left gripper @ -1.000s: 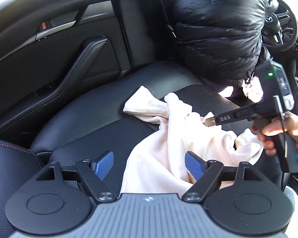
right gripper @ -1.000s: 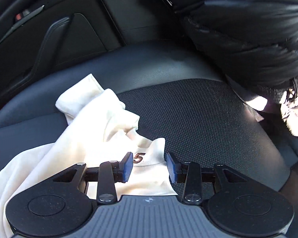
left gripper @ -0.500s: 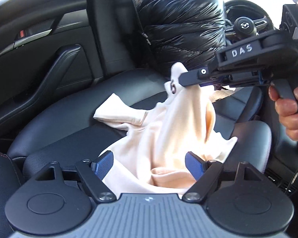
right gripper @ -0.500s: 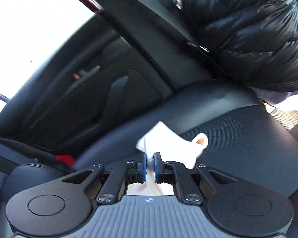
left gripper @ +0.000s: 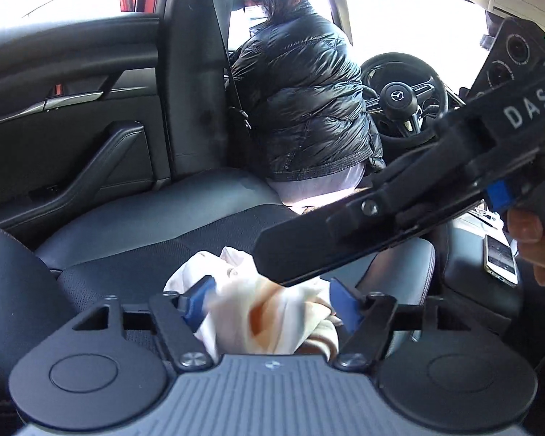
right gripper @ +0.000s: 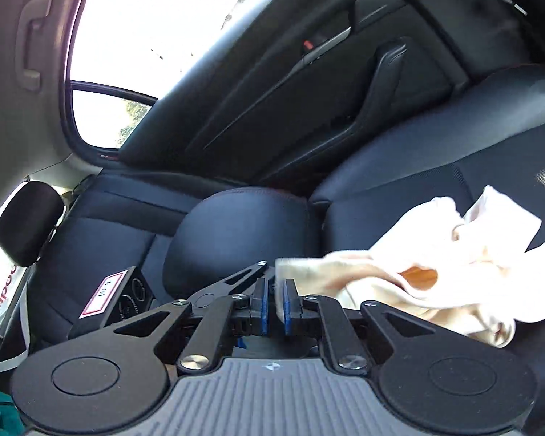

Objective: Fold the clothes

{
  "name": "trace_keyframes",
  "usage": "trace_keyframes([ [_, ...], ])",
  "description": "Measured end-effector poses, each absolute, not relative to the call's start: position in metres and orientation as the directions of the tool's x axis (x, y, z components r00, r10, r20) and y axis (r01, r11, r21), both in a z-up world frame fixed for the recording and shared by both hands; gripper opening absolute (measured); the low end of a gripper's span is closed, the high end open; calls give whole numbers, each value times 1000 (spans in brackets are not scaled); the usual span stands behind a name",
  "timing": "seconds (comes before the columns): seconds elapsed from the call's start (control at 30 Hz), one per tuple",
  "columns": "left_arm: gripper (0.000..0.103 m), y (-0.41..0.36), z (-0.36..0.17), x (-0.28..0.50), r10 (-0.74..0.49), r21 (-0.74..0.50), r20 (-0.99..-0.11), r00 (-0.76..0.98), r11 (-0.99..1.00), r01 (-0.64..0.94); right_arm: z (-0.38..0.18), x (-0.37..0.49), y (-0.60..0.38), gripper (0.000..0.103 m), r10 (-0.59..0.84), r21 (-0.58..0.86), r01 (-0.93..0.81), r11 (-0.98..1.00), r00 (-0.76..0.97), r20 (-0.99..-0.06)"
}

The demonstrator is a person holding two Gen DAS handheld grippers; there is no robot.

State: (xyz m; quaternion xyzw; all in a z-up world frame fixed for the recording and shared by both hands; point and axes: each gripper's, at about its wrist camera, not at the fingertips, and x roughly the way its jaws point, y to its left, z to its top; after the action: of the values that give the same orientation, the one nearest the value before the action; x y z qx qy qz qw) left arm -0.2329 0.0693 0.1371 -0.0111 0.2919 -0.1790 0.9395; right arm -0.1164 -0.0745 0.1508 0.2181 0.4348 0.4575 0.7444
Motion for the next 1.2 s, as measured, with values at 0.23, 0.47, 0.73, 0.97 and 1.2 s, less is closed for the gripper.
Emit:
trace_keyframes([
  [0.23,22,81,124,-230,-316,-124,-599,735,944,305,167,-109,-72,19,634,327,-576,749,480,-607],
  [0.47,42,86,123,-240,-297,-135,-618,728,952,273,119,-89,-75,28,394,14,-600,800,507,-767],
  [0.73,47,91,114,-238,-264,-141,-661,702,963,230,87,-105,-30,46,350,-368,-767,526,590,-728],
  [0.97,46,97,111,-227,-258,-155,-671,695,966,209,97,-101,-21,7,387,-351,-776,524,584,-714],
  [1.2,47,88,116,-208,-246,-148,-676,695,969,199,126,-95,-29,5,374,-339,-698,630,656,-655],
])
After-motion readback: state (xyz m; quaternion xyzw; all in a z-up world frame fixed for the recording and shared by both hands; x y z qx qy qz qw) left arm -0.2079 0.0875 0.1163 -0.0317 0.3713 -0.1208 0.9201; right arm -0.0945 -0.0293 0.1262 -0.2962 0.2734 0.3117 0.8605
